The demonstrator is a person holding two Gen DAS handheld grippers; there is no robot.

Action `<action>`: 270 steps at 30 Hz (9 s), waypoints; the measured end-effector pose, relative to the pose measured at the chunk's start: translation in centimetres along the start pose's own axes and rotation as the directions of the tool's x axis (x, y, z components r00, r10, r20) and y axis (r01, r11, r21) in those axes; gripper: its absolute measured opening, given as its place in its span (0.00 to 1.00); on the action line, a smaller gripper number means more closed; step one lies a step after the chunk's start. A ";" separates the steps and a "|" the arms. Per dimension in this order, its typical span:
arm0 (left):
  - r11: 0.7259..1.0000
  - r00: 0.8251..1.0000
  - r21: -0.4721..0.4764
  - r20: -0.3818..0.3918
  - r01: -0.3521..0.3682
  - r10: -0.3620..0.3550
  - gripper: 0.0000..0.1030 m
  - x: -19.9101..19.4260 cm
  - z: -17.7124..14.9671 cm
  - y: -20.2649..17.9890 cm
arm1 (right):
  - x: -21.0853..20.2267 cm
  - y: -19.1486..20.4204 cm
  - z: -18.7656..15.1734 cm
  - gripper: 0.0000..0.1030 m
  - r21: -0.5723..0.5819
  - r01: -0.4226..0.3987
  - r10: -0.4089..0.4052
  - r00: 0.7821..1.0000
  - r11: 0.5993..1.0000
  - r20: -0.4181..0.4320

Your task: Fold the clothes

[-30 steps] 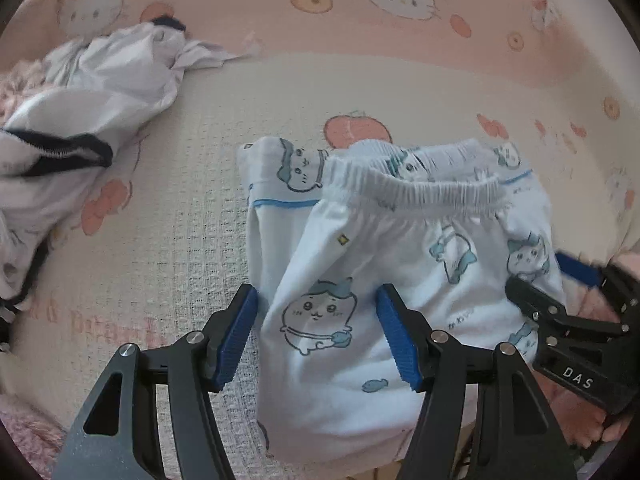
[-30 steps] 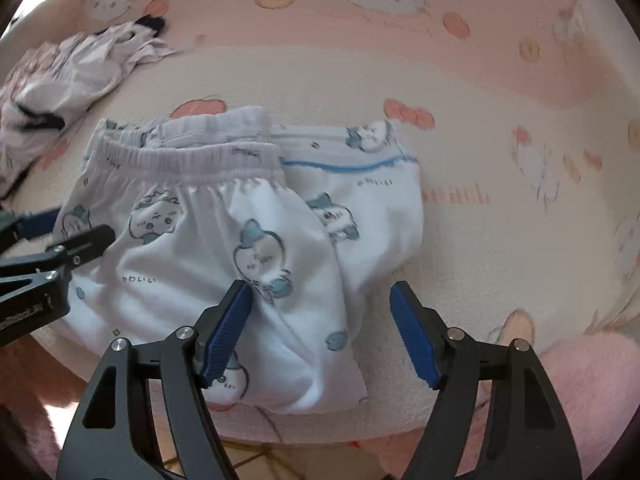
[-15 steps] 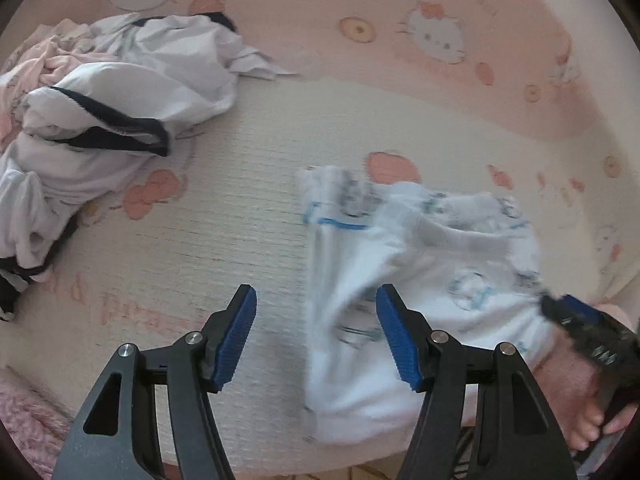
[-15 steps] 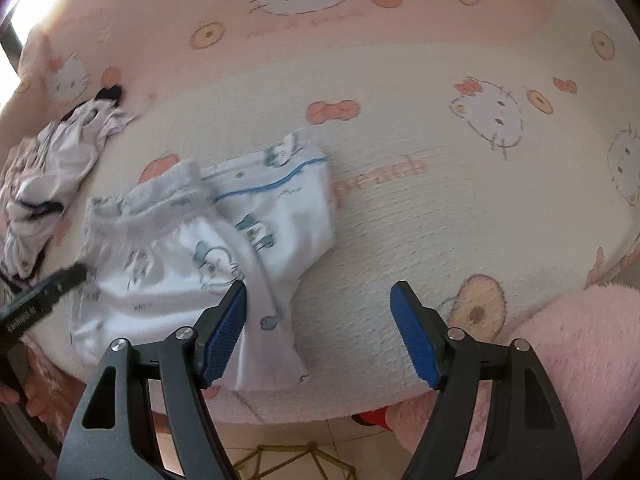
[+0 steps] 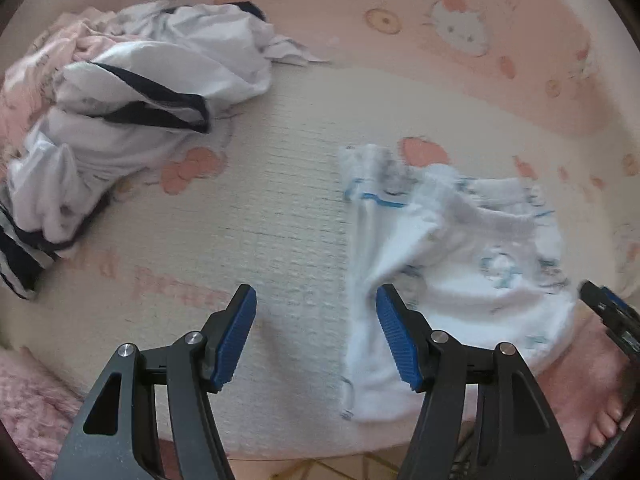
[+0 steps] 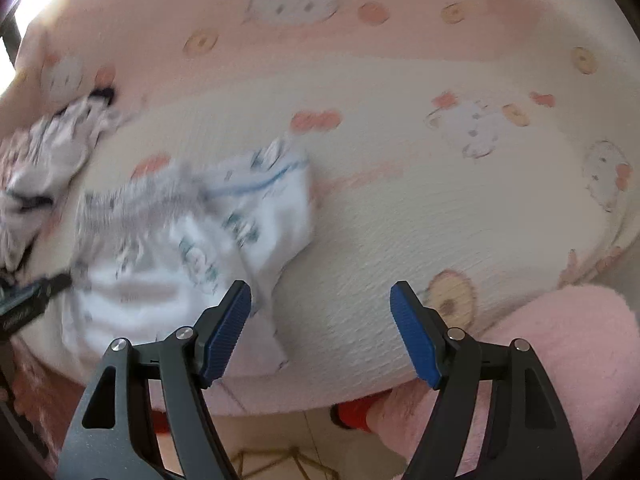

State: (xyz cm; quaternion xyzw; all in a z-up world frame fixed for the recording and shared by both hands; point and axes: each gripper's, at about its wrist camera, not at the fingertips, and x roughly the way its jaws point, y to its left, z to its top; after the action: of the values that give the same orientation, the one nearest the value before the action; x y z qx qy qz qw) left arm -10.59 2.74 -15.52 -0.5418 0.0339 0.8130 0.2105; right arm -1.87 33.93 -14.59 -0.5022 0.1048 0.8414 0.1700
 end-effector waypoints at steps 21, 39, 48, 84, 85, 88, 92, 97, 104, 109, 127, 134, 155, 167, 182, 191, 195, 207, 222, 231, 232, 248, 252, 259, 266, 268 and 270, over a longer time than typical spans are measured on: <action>0.996 0.997 0.068 -0.054 -0.053 0.057 0.67 -0.5 -1.9 -1.9 | 4.8 -1.8 0.6 0.77 0.178 -0.207 0.238 0.955 0.962 -0.176; 0.999 0.999 -0.031 -0.046 0.023 -0.024 0.67 -1.2 -0.6 -0.9 | 2.2 3.0 2.3 0.20 0.061 -0.415 0.419 0.901 0.908 -0.115; 0.974 0.996 -0.211 -0.015 0.088 -0.093 0.65 -2.3 -0.3 3.3 | 1.9 11.5 2.8 0.21 -0.119 -0.471 0.450 0.877 0.874 -0.166; 0.829 0.829 -0.160 -0.086 0.536 -0.553 0.65 1.5 0.4 -8.4 | 4.1 1.8 -0.3 0.46 0.273 -0.476 0.520 0.846 0.836 -0.119; 0.829 0.830 -0.174 -0.088 0.531 -0.550 0.65 1.8 0.2 -8.3 | 4.5 2.3 -0.4 0.46 0.270 -0.501 0.548 0.825 0.823 -0.140; 0.829 0.833 -0.201 -0.091 0.522 -0.546 0.65 2.5 -0.5 -8.3 | 4.7 4.0 -1.0 0.46 0.196 -0.533 0.564 0.806 0.823 -0.180; 0.844 0.848 -0.171 -0.069 0.508 -0.525 0.65 2.2 -1.3 -8.8 | 4.7 3.8 -1.0 0.48 0.194 -0.572 0.602 0.777 0.797 -0.182; 0.813 0.827 -0.201 -0.028 0.546 -0.562 0.65 1.8 -0.9 -9.0 | 5.4 3.2 -0.8 0.48 0.321 -0.646 0.710 0.689 0.693 -0.145; 0.848 0.854 -0.155 -0.038 0.507 -0.518 0.48 1.5 -2.2 -9.3 | 5.4 2.3 -1.0 0.48 0.395 -0.652 0.737 0.667 0.647 -0.106; 0.912 0.913 -0.090 -0.054 0.400 -0.405 0.24 1.7 -2.0 -10.5 | 3.1 1.1 -0.5 0.48 0.327 -0.534 0.577 0.815 0.780 -0.046; 0.847 0.863 -0.224 -0.043 0.482 -0.503 0.47 2.5 -1.7 -8.4 | 3.6 5.9 -1.2 0.48 0.133 -0.580 0.595 0.774 0.804 -0.218; 0.882 0.896 -0.182 -0.012 0.435 -0.445 0.15 2.2 -1.6 -9.4 | 4.1 4.2 -1.4 0.48 0.223 -0.614 0.653 0.725 0.757 -0.218; 0.865 0.899 -0.286 -0.024 0.412 -0.437 0.36 1.7 -3.7 -3.6 | 3.5 5.5 -1.3 0.51 0.148 -0.585 0.604 0.766 0.797 -0.220; 0.832 0.858 -0.259 -0.025 0.490 -0.513 0.38 3.5 -3.8 -7.0 | 5.1 3.0 -1.3 0.52 0.362 -0.635 0.721 0.666 0.682 -0.189; 0.821 0.842 -0.246 -0.034 0.515 -0.539 0.40 3.7 -3.5 -7.8 | 3.2 3.8 -0.3 0.53 0.111 -0.466 0.480 0.856 0.877 -0.192; 0.897 0.898 -0.089 -0.043 0.433 -0.438 0.13 3.0 -1.6 -12.3 | 2.4 2.9 0.5 0.53 0.155 -0.376 0.401 0.898 0.913 -0.182; 0.904 0.905 -0.039 0.043 0.425 -0.424 0.13 -1.1 -1.3 -10.8 | 0.2 4.2 1.2 0.53 0.094 -0.375 0.384 0.916 0.922 -0.117; 0.881 0.914 -0.259 0.021 0.396 -0.405 0.13 -0.6 -4.1 -3.1 | -2.7 10.9 -1.0 0.53 -0.158 -0.529 0.520 0.849 0.834 -0.098; 0.868 0.914 -0.308 0.012 0.390 -0.406 0.20 0.8 -4.9 -3.0 | -1.0 8.6 -2.2 0.64 -0.126 -0.390 0.369 0.916 0.912 -0.157; 0.935 0.957 -0.268 -0.112 0.231 -0.268 0.22 1.6 -6.2 -3.3 | -2.5 8.8 -3.3 0.64 -0.224 -0.395 0.359 0.915 0.891 -0.186; 0.928 0.954 -0.286 -0.108 0.238 -0.278 0.22 1.7 -6.3 -3.0 | -2.4 9.3 -3.6 0.63 -0.260 -0.374 0.328 0.922 0.890 -0.205; 0.915 0.944 -0.253 -0.025 0.313 -0.330 0.23 0.0 -5.1 -3.7 | -2.7 10.6 -7.4 0.61 -0.537 -0.250 0.176 0.967 0.806 -0.185; 0.912 0.942 -0.269 -0.043 0.310 -0.333 0.23 0.8 -5.5 -2.7 | -2.7 8.5 -5.9 0.60 -0.426 -0.257 0.207 0.965 0.867 -0.161; 0.889 0.927 -0.289 -0.020 0.354 -0.375 0.23 0.3 -5.1 -2.4 | -4.4 7.3 -5.1 0.60 -0.386 -0.328 0.303 0.945 0.862 -0.127; 0.889 0.923 -0.318 -0.094 0.328 -0.374 0.25 1.2 -5.9 -0.9 | -2.1 10.0 -5.1 0.61 -0.369 -0.258 0.216 0.964 0.893 -0.152; 0.884 0.918 -0.323 -0.094 0.338 -0.385 0.25 1.2 -6.0 -0.5 | -1.3 9.9 -4.2 0.63 -0.344 -0.251 0.204 0.965 0.905 -0.167; 0.898 0.925 -0.298 -0.099 0.324 -0.366 0.25 0.9 -6.1 -0.6 | -1.4 9.0 -4.2 0.63 -0.337 -0.233 0.187 0.969 0.912 -0.164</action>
State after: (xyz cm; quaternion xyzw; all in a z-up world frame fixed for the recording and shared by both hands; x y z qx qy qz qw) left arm -5.36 1.83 -18.77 -0.6236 -0.1604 0.7156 0.2706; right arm -1.42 23.91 -15.33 -0.5632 0.0157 0.8259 -0.0215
